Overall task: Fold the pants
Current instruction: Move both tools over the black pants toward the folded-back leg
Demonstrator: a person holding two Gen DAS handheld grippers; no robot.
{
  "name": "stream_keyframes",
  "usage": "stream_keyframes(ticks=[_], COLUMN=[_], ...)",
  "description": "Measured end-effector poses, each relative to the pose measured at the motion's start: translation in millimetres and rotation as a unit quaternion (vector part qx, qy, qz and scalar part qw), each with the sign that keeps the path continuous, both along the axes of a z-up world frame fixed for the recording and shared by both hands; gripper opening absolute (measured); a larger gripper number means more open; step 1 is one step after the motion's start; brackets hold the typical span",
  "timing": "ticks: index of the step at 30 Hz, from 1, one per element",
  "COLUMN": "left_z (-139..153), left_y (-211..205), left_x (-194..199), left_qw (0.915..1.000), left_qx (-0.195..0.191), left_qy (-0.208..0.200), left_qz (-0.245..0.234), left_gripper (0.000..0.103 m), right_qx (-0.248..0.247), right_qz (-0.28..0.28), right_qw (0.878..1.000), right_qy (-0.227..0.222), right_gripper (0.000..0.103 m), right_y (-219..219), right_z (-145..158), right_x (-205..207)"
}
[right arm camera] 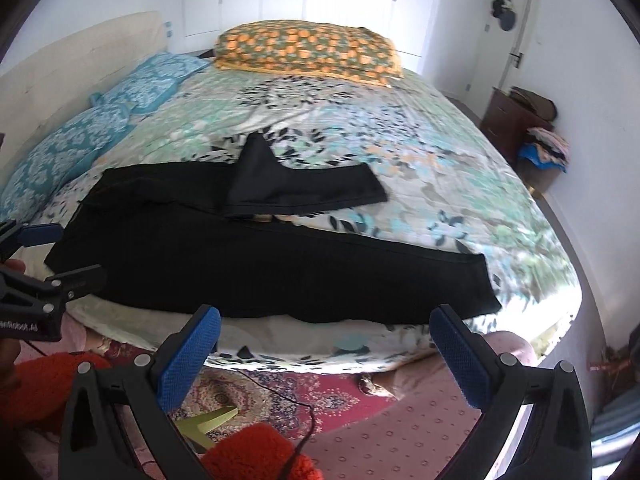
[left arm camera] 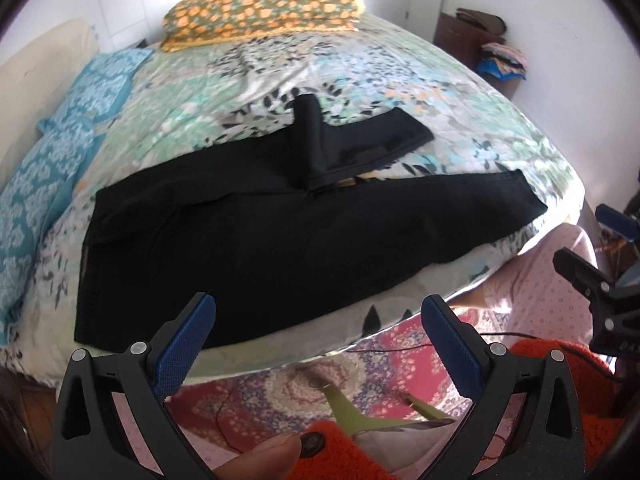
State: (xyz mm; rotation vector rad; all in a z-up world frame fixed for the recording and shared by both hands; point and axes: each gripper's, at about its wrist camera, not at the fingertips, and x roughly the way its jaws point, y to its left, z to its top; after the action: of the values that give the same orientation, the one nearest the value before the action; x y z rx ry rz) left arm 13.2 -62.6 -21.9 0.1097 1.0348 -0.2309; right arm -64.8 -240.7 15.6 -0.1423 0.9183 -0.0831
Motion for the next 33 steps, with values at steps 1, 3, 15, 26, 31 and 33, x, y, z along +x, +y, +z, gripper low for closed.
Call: stream_keyframes(ticks=[1,3,15,26,31,33], left_z=[0.0,1.0,7.2,3.6,2.2,1.2], left_y=[5.6,20.6,101.6,126.5,121.7,116.6], left_x=[0.3,0.3,-13.0,-29.6,-26.5,-25.1], left_qw=[0.9999,0.9992,0.9823,0.9773,0.9786,0.9802], left_qx=[0.000,0.000,0.000,-0.007,-0.009,-0.008], left_qy=[0.000,0.000,-0.005,0.000,0.003,0.006], left_qz=[0.012,0.039,0.187,0.212,0.205,0.198], left_gripper=[0.103,0.102,0.102,0.102,0.102,0.102], right_qx=[0.001,0.005,0.026,0.050,0.058,0.062], right_qz=[0.010,0.029,0.120,0.215,0.222,0.216], right_qw=[1.000,1.000,0.992,0.975,0.973,0.974], right_qy=[0.002,0.004,0.018,0.004,0.006,0.010], right_gripper=[0.103,0.103,0.103,0.103,0.103,0.103], right_y=[4.7,14.1,62.1,106.3,106.8,102.0], right_z=[-1.3,-3.2,-10.6,-4.0,-5.2,-6.5], right_x=[2.5,6.0,26.6,19.0,14.1,14.4])
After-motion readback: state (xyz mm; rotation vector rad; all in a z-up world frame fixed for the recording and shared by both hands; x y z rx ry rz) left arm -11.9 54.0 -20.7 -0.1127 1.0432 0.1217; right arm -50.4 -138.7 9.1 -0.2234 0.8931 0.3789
